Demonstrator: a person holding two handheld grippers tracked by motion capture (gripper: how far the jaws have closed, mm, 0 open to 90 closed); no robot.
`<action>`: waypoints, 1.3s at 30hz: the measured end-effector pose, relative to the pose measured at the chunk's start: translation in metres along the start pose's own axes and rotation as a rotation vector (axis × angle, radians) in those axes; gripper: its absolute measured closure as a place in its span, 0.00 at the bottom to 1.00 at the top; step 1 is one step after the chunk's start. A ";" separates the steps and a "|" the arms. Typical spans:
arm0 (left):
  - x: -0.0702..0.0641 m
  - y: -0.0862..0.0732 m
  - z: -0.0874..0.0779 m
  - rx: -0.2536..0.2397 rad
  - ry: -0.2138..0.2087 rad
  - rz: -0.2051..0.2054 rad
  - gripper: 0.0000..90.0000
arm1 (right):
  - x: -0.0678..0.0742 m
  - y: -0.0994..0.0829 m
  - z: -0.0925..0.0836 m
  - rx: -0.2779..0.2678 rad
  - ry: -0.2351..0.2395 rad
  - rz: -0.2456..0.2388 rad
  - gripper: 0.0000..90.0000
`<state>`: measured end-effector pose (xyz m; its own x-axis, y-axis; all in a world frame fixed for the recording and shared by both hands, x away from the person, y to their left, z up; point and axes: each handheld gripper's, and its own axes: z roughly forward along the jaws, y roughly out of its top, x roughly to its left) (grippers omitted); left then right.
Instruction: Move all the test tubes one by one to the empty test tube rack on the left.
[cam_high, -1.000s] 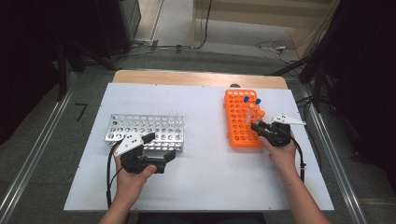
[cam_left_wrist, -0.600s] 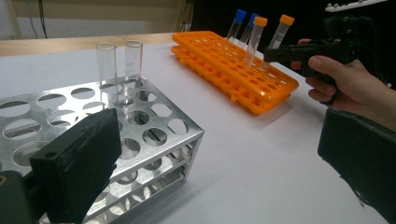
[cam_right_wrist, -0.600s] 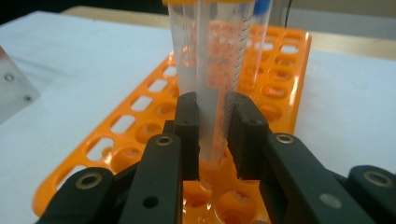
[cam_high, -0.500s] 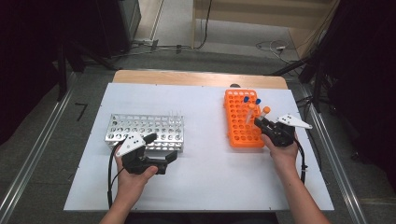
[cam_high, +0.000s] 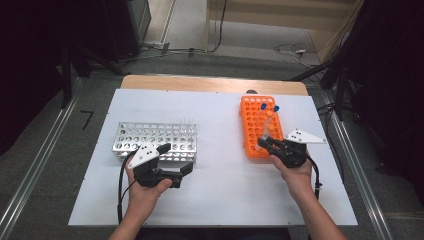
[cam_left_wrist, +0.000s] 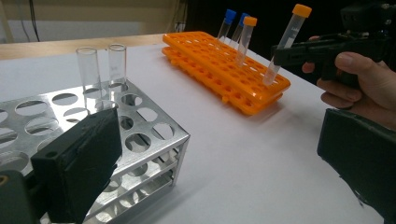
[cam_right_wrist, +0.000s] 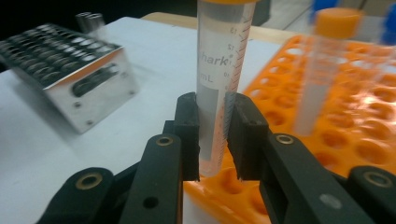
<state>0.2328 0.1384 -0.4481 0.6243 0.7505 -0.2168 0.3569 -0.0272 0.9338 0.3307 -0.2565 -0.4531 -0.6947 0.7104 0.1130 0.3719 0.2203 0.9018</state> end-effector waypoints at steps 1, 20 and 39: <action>-0.001 0.000 0.000 0.003 -0.005 0.001 0.00 | 0.004 0.000 0.001 0.005 0.021 -0.005 0.81; -0.021 0.007 0.014 0.016 -0.124 0.029 0.16 | 0.080 -0.001 0.025 0.082 0.255 -0.127 0.81; -0.043 0.006 0.041 0.087 -0.265 0.086 0.66 | 0.130 -0.005 0.039 0.151 0.362 -0.224 0.81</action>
<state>0.2360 0.0788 -0.4448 0.8104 0.5449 -0.2152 0.3461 -0.1488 0.9263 0.2622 -0.1390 -0.4592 -0.9288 0.3607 0.0847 0.2550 0.4564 0.8524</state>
